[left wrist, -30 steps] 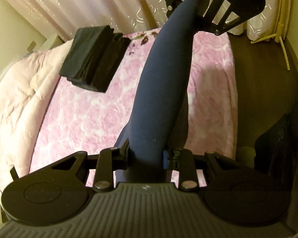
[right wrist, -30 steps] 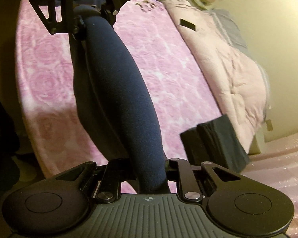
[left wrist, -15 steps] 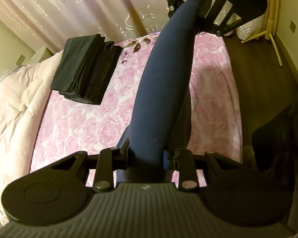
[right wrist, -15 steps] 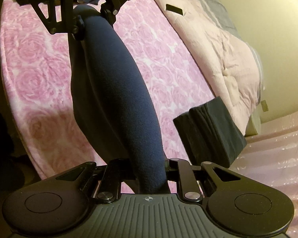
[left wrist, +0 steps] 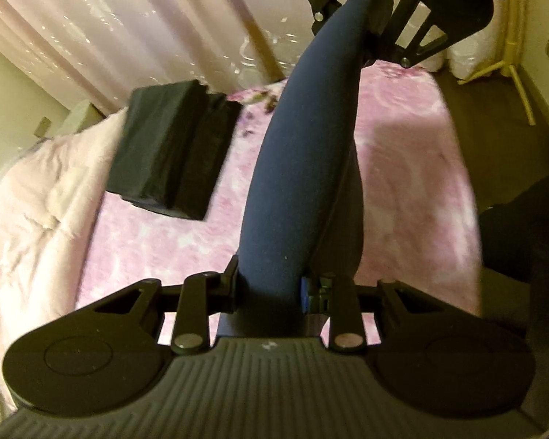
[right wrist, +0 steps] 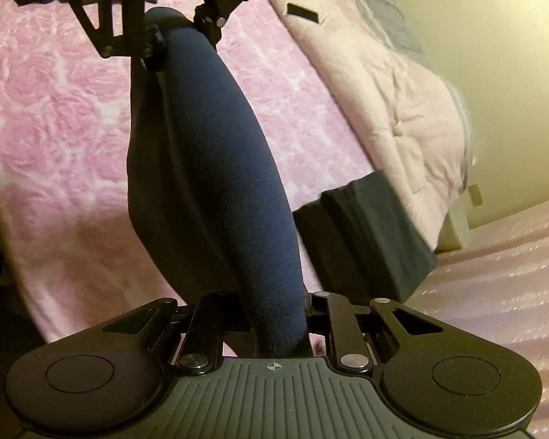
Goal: Fold clothes
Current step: 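Carry the folded navy top with both grippers toward the stack of dark clothes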
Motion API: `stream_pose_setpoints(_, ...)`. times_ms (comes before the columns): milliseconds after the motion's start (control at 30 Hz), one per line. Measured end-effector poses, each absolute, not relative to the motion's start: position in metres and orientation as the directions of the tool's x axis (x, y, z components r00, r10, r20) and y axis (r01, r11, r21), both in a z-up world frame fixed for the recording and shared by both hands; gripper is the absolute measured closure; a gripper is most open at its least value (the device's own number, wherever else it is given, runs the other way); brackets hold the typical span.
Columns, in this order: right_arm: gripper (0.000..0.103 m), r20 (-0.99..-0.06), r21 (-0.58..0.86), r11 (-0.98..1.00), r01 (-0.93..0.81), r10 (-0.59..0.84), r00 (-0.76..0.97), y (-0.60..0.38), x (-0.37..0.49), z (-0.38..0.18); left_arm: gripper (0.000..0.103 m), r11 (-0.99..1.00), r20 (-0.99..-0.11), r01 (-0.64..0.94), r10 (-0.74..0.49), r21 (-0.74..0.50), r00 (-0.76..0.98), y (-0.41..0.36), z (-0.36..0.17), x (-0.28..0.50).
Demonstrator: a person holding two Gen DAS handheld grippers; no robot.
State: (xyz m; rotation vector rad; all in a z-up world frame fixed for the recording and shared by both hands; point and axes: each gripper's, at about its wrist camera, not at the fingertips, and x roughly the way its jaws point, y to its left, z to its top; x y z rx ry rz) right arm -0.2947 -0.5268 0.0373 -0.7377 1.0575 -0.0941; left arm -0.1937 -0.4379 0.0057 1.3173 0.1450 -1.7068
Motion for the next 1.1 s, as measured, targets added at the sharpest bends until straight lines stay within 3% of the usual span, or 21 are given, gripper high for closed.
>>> stream_pose_setpoints(433, 0.086, -0.653, -0.662, 0.684, -0.306, -0.327, 0.683, -0.764, -0.237, 0.098, 0.077, -0.332, -0.733, 0.800, -0.654, 0.499, 0.186, -0.656, 0.070, -0.173)
stream_pose_setpoints(633, 0.086, -0.560, -0.747, 0.613, -0.258, -0.371, 0.741, -0.884, -0.159, 0.124, 0.077, -0.230, -0.623, 0.752, -0.727, 0.618, 0.290, -0.782, 0.094, -0.124)
stream_pose_setpoints(767, 0.086, -0.429, -0.821, 0.555, -0.136, -0.442, 0.788, -0.939, -0.115, 0.135, 0.077, -0.119, -0.490, 0.702, -0.796, 0.702, 0.355, -0.846, 0.093, -0.095)
stream_pose_setpoints(900, 0.086, -0.353, -0.842, 0.537, -0.049, -0.480, 0.803, -0.966, -0.103, 0.079, 0.077, -0.115, -0.500, 0.720, -0.792, 0.684, 0.349, -0.880, 0.007, -0.087)
stream_pose_setpoints(967, 0.086, -0.421, -0.815, 0.572, -0.088, -0.482, 0.768, -0.976, -0.101, 0.018, 0.077, -0.185, -0.595, 0.750, -0.735, 0.635, 0.324, -0.889, -0.064, -0.093)
stream_pose_setpoints(1033, 0.086, -0.551, -0.758, 0.624, -0.191, -0.456, 0.699, -0.978, -0.103, -0.047, 0.076, -0.273, -0.691, 0.766, -0.662, 0.583, 0.290, -0.889, -0.128, -0.101)
stream_pose_setpoints(1100, 0.086, -0.609, -0.733, 0.633, -0.250, -0.447, 0.656, -0.973, -0.113, -0.090, 0.074, -0.279, -0.672, 0.739, -0.676, 0.613, 0.302, -0.880, -0.159, -0.110)
